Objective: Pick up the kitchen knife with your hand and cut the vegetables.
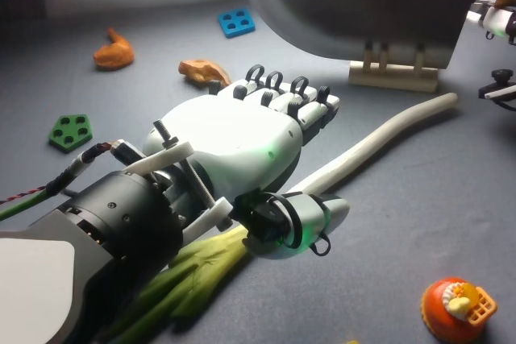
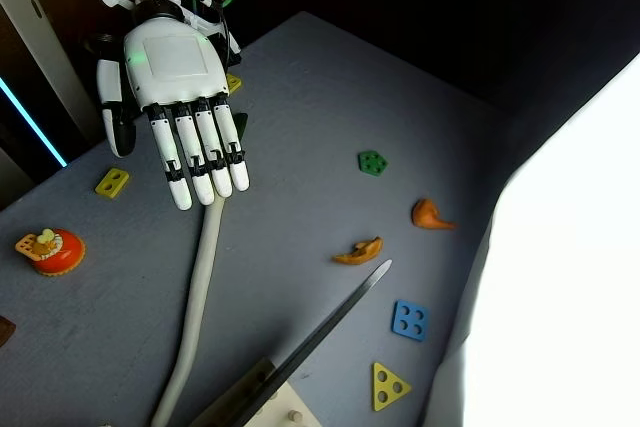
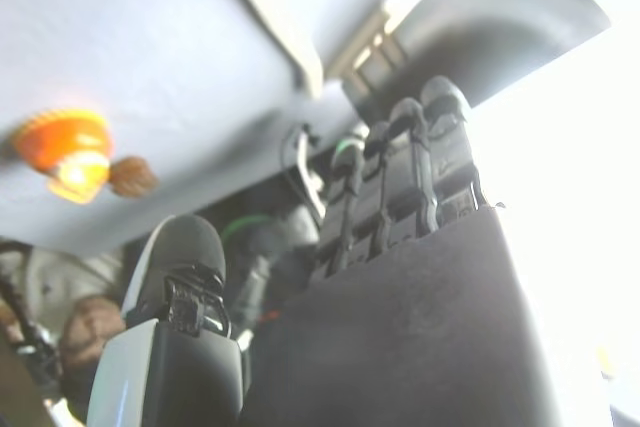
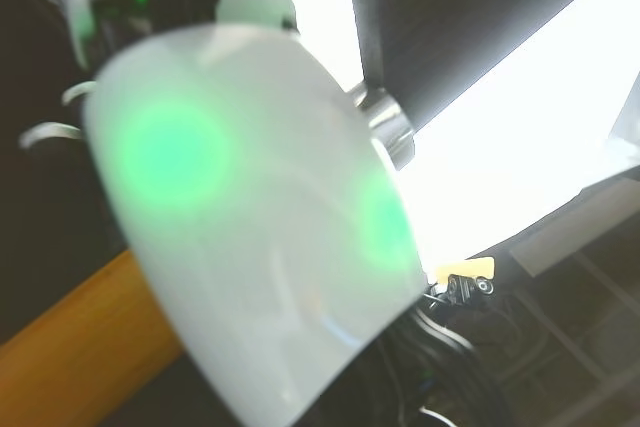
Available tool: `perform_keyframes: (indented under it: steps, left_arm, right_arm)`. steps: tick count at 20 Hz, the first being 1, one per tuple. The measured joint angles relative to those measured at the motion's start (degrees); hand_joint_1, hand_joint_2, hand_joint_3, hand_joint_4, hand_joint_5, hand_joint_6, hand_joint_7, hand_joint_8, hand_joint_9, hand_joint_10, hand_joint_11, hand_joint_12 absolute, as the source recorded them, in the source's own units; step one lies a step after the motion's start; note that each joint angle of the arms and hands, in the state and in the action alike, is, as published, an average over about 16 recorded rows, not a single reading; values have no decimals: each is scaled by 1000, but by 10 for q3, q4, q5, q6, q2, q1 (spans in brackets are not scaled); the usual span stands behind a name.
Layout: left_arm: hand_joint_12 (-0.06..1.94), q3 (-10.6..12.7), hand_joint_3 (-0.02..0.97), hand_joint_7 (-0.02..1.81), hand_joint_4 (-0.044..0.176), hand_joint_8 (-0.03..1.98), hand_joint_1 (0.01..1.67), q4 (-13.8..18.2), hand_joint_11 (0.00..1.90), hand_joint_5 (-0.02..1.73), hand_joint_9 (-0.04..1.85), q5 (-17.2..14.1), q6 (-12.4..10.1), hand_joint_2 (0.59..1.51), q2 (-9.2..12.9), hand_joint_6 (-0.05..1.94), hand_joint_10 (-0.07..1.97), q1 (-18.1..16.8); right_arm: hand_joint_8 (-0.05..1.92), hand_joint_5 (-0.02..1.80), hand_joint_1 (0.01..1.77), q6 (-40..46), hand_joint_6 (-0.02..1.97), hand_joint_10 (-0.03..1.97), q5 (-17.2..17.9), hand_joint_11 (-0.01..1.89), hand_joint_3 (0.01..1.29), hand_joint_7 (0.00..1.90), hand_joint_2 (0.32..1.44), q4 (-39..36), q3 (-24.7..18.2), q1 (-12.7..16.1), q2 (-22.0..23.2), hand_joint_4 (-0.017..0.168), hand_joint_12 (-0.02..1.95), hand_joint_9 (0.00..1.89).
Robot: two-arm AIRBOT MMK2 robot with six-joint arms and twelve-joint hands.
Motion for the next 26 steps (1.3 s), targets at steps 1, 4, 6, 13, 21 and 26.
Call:
perform_keyframes:
  steps: [1, 4, 6, 13, 21, 26]
  left_arm:
    - [160, -2, 13, 63, 2, 9, 250, -3, 19, 61, 70, 0, 0, 1328, 0, 21, 9, -1]
    - [147, -8, 13, 61, 2, 9, 248, -10, 19, 60, 68, 3, 0, 1332, 0, 21, 9, -2]
    - [137, -13, 12, 60, 2, 9, 247, -14, 19, 59, 66, 4, 0, 1335, 0, 21, 9, -2]
    - [71, -29, 13, 47, 1, 9, 241, -21, 19, 46, 47, 9, 0, 1345, 0, 21, 9, 4]
    - [5, -32, 12, 43, 1, 10, 240, -17, 20, 38, 33, 12, 0, 1350, 1, 21, 9, -1]
    - [4, -33, 12, 50, 1, 9, 259, -16, 25, 47, 38, 12, 0, 1350, 1, 21, 9, -6]
  right_arm:
    - [1364, 530, 1145, 0, 1390, 1652, -1, 446, 313, 591, 913, -3, 0, -1, 1, 10, 1886, 481]
    - [1050, 413, 1121, 0, 1097, 1430, -4, 239, 117, 449, 954, -13, 0, -2, 4, 19, 1757, 285]
    - [854, 338, 1096, 0, 885, 1251, -6, 161, 42, 376, 957, -19, -2, -3, 8, 24, 1615, 212]
    - [226, 83, 994, 1, 258, 526, -14, 21, 20, 142, 898, -45, -22, -5, 32, 38, 807, 55]
    - [8, 13, 864, -1, 37, 31, -31, 14, 19, 28, 796, -72, -88, -12, 87, 50, 77, 23]
    - [8, 12, 812, -2, 37, -10, -24, 13, 19, 12, 771, -95, -158, -28, 142, 52, 9, 18]
